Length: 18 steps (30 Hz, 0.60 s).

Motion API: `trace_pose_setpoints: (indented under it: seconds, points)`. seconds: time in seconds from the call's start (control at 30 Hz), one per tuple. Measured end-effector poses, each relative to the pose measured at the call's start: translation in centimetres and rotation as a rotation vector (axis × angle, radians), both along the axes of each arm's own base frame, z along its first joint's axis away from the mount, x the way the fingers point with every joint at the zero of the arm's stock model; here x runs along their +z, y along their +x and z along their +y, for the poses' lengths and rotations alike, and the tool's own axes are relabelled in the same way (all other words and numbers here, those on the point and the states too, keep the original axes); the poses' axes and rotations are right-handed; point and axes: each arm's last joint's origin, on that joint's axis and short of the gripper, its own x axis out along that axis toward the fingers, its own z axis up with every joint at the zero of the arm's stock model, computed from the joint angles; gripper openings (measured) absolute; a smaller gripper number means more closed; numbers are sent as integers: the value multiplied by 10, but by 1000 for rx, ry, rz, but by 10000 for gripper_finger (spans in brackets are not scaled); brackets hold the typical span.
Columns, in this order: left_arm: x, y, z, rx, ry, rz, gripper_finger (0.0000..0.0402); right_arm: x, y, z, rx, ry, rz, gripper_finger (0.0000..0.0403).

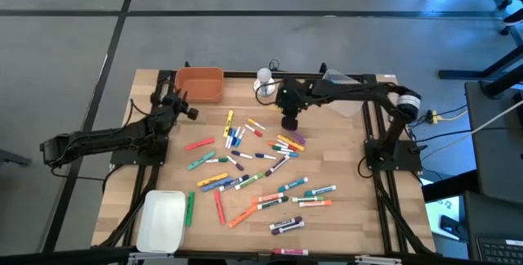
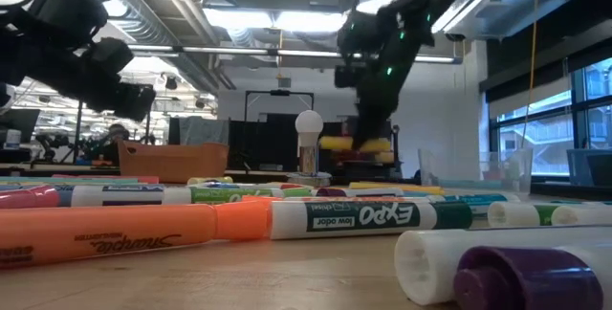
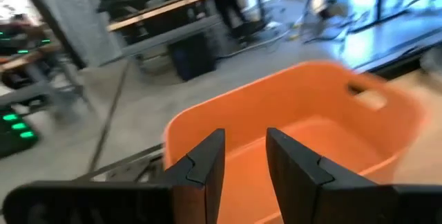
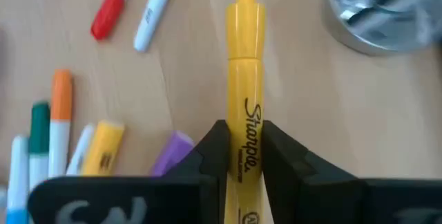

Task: Pick & Place Markers
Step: Put the large yellow highlighter pen into the transparent bin

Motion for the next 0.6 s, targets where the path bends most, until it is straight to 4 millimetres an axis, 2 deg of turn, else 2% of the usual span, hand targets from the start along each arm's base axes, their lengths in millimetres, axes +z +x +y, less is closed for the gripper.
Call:
trace_pose_setpoints:
  seconds: [0.1,0.2,0.3,0.43,0.6]
  points:
    - [-3,-1,0,8,-11,42,108,23,-15,-3,-86,-52,40,64]
    - [-3,-1,0,2,-6,78,109,53,-28,-8,-194,-147,-30,64]
    - [-4,-1,0,-4,-2,115,109,67,-38,-12,-287,-172,-85,64]
    - [-6,-2,-1,-17,-19,124,110,66,-59,-24,-457,-161,-33,64]
    - [-8,-2,-1,-37,-38,122,111,32,-103,-42,-718,-207,197,64]
